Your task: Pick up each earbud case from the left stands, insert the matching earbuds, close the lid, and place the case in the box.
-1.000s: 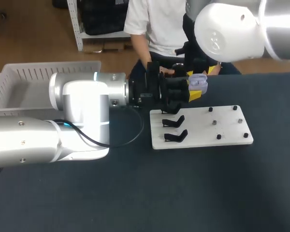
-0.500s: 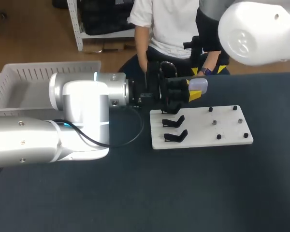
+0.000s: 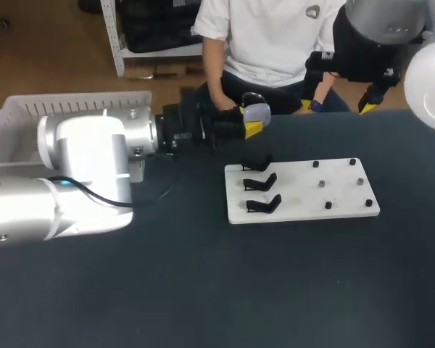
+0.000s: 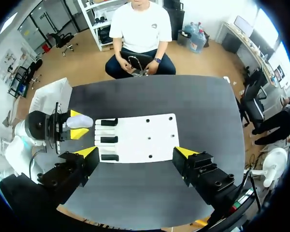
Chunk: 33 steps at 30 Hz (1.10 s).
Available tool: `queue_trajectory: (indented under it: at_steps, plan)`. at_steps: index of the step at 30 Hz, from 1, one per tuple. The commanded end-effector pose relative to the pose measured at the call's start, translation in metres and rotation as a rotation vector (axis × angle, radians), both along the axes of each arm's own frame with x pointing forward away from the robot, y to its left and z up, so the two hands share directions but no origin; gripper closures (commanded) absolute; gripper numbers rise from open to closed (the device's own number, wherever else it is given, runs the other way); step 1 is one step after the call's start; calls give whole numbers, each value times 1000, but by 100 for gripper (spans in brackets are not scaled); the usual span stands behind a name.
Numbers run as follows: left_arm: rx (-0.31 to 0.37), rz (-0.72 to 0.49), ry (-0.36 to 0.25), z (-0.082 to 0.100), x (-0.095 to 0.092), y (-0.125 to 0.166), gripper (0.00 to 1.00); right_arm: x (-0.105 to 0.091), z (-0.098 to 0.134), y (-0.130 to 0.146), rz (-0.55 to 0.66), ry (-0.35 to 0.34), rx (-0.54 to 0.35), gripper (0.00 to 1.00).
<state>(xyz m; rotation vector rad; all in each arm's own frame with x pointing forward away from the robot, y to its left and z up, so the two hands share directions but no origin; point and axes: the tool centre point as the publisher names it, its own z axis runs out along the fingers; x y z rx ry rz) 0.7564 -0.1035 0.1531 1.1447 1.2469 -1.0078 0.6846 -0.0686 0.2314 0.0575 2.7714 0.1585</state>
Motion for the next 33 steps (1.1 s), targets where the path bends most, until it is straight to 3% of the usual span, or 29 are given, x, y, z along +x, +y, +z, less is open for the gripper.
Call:
queue_trajectory:
  at_steps: [1, 5, 12, 14, 22, 33]
  plan:
    - [13, 44, -27, 25, 5, 73, 100, -4, -2, -1, -15, -101, -2, 0]
    - [64, 93, -55, 35, 21, 116, 100, -4, -2, -1, -15, -101, -2, 0]
    - [162, 169, -36, 23, 47, 175, 100, -4, -2, -1, -15, -101, -2, 0]
    - [190, 194, -28, 16, 57, 193, 100, -4, -2, -1, -15, -101, -2, 0]
    - [199, 292, 39, -21, 76, 245, 100, -4, -2, -1, -15, -101, -2, 0]
    - [263, 375, 176, -72, 86, 278, 100, -4, -2, -1, -15, -101, -2, 0]
